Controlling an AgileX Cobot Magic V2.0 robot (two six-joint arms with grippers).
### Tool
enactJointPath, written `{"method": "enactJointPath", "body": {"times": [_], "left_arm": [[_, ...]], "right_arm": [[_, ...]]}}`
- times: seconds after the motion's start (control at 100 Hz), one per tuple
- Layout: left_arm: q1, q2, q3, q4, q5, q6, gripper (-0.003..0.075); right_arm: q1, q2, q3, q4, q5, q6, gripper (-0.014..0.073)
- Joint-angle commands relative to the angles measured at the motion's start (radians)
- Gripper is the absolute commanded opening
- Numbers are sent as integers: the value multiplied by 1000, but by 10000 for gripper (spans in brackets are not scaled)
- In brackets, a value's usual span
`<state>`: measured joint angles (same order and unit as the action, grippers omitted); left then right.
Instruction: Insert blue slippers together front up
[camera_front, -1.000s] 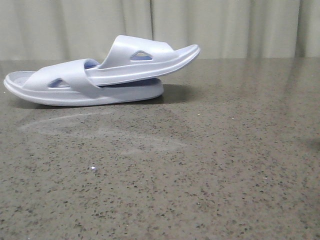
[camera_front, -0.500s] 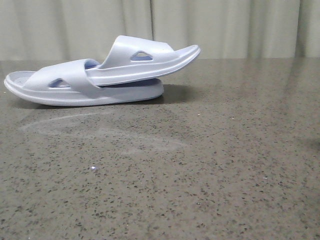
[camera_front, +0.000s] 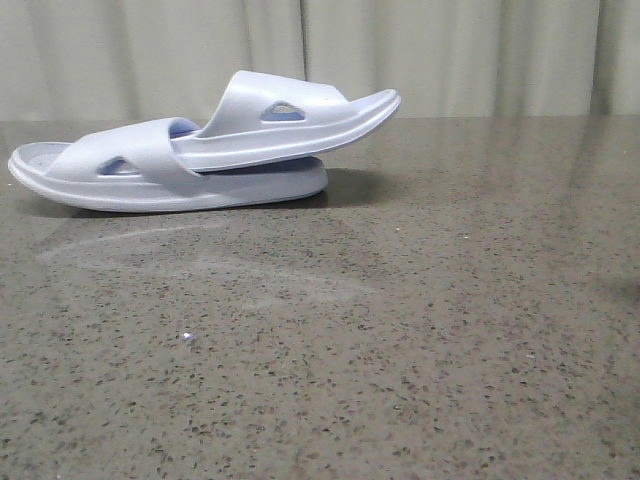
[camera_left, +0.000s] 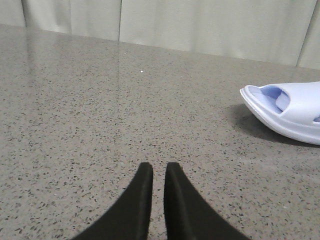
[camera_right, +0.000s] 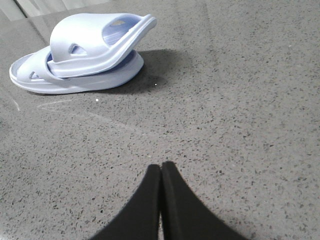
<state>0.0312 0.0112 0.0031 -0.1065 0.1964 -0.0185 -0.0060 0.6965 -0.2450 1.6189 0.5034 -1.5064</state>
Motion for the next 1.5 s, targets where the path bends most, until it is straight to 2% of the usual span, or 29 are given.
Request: {"method": "enactJointPath", "body": {"times": [0.0, 0.12, 0.21, 0.26, 0.38, 0.52, 0.59, 0.71, 0.8, 1.0, 1.06, 1.22, 1.49], "left_arm": [[2, 7, 8, -10, -75, -9, 15], [2, 7, 8, -10, -75, -9, 15], [2, 7, 8, -10, -75, -9, 15], [2, 7, 8, -10, -75, -9, 15], [2, 7, 8, -10, -75, -9, 15], [2, 7, 8, -10, -75, -9, 15], [2, 7, 8, -10, -75, -9, 15], [2, 7, 8, -10, -75, -9, 15], [2, 7, 8, -10, -75, -9, 15], [2, 7, 8, -10, -75, -9, 15], [2, 7, 8, -10, -75, -9, 15], [2, 7, 8, -10, -74, -9, 15], [2, 7, 8, -10, -74, -9, 15]], "right_arm": [[3, -5, -26, 36, 11, -10, -89], [3, -3, -26, 22, -6, -10, -89], [3, -26, -37, -124, -47, 40, -89], [3, -49, -46, -251, -106, 177, -89], [3, -130, -48, -686, -230, 581, -89], [3, -229, -41, -1119, -311, 884, -89], [3, -275, -18, -1275, -369, 1013, -89], [3, -346, 59, -1451, -455, 1170, -89], [3, -403, 127, -1502, -503, 1225, -89], [-30, -563, 275, -1503, -565, 1231, -89], [-52, -606, 276, -1506, -490, 1240, -89], [-93, -668, 276, -1512, -414, 1240, -89], [-93, -667, 276, -1512, -411, 1240, -89]]}}
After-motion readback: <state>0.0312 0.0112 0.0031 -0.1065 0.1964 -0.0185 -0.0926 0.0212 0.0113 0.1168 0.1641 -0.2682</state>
